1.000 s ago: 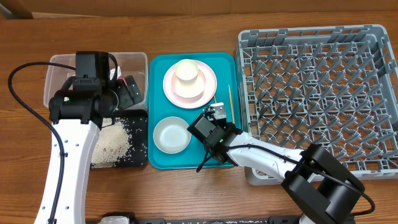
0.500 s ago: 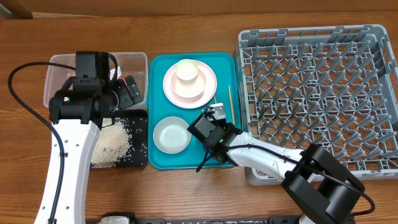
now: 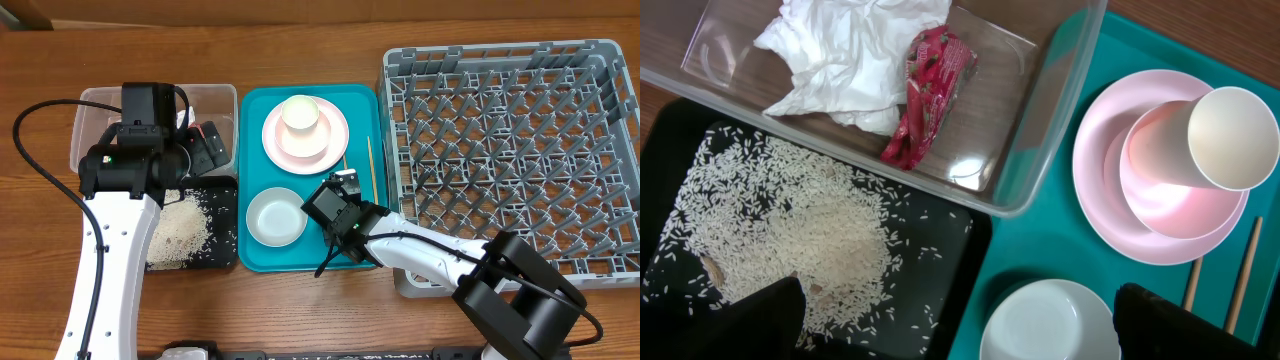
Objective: Sort waste into correct bins and load items into the dishwasher
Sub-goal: 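Lower the right gripper and pinch the chopsticks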
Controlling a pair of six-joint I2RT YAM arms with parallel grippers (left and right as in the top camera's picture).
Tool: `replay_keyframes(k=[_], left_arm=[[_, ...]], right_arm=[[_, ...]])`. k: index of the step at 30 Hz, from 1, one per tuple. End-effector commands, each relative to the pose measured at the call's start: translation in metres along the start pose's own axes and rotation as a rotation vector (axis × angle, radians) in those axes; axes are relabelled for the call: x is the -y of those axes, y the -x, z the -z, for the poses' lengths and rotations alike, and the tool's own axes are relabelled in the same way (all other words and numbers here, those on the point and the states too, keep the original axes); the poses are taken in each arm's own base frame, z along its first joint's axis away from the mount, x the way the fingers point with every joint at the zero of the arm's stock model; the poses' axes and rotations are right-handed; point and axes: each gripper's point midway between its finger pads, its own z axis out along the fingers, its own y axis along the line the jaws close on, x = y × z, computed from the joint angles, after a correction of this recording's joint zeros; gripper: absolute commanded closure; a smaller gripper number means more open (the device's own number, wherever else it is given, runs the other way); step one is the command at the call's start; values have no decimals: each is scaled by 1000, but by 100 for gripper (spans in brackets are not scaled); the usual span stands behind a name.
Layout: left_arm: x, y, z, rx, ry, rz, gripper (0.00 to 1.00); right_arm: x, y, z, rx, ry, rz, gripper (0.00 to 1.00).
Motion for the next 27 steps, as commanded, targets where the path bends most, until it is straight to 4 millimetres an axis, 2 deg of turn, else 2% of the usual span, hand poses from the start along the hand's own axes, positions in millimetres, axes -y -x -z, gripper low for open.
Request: replay_keyframes(k=[1,3,5,10,13,19,25,27], left_arm=[[0,5,4,17,-3,4,0],[0,5,4,17,-3,4,0],[0,5,4,17,-3,4,0],[0,5,4,17,-3,4,0],[0,5,4,17,-3,4,0],[0,5,4,17,-3,4,0],[0,5,4,17,-3,4,0],[0,5,4,17,-3,4,0]], right_arm=[[-1,-4,-2,-15,14,-6,53],[-3,-6,-1,-24,26,-6,55],[-3,-6,-1,-24,25,-6,62],[-2,-6,-1,-26,24,-5,70],[-1,-7,-1,-30,21,-16,72],[0,-9,-1,-39,11,-180,72],[1,-11,-1,-45,6,-209,73],[2,-12,-1,-49,2,-207,77]])
